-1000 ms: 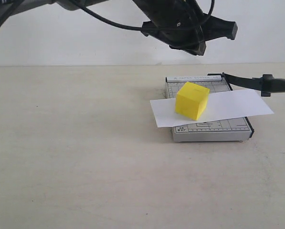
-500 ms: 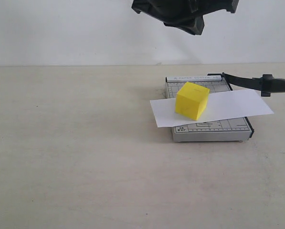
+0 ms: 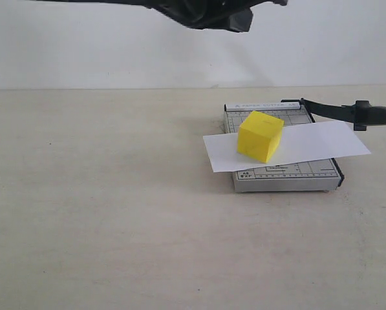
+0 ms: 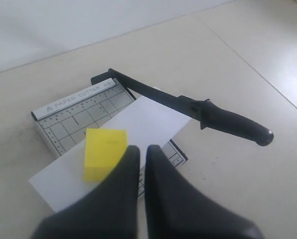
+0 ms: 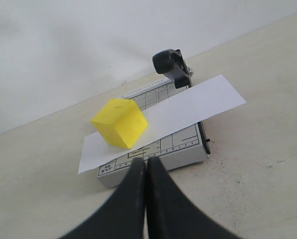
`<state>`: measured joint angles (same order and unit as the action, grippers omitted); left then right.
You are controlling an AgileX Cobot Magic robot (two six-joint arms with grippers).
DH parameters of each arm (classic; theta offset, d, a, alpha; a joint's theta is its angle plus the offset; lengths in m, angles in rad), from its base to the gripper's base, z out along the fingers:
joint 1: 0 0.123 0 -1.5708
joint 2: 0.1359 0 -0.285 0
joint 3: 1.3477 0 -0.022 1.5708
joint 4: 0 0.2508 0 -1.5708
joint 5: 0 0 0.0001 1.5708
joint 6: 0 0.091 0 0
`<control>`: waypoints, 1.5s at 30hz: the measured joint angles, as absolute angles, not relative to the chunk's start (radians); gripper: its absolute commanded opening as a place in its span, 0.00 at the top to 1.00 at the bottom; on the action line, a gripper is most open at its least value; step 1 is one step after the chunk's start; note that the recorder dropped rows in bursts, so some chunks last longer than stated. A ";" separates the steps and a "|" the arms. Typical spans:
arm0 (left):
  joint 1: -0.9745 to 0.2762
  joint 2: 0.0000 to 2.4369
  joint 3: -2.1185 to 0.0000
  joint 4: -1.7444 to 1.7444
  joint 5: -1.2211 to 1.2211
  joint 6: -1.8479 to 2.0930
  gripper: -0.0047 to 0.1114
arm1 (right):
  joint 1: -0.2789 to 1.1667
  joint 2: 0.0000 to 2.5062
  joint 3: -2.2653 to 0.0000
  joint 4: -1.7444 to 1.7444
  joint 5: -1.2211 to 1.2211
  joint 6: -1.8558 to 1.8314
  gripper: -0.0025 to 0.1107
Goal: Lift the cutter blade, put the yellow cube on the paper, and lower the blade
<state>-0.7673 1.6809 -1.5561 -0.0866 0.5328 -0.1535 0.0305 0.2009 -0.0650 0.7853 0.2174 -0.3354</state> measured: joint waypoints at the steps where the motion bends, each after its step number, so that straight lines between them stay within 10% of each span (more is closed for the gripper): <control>1: -0.767 1.642 -1.502 -0.087 0.493 -0.153 0.92 | 0.030 0.201 -0.065 0.785 0.217 -0.335 0.98; 23: -0.767 0.881 -0.489 -0.090 -0.008 -0.154 0.92 | 0.030 0.201 -0.065 0.785 0.217 -0.335 0.98; 45: -0.767 0.386 -0.236 -0.090 0.224 -0.215 0.92 | 0.030 0.201 -0.065 0.785 0.217 -0.335 0.98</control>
<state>-0.7673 0.3862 -0.2362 -0.0903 0.2239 -0.2150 0.0305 0.2009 -0.0650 0.7853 0.2174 -0.3354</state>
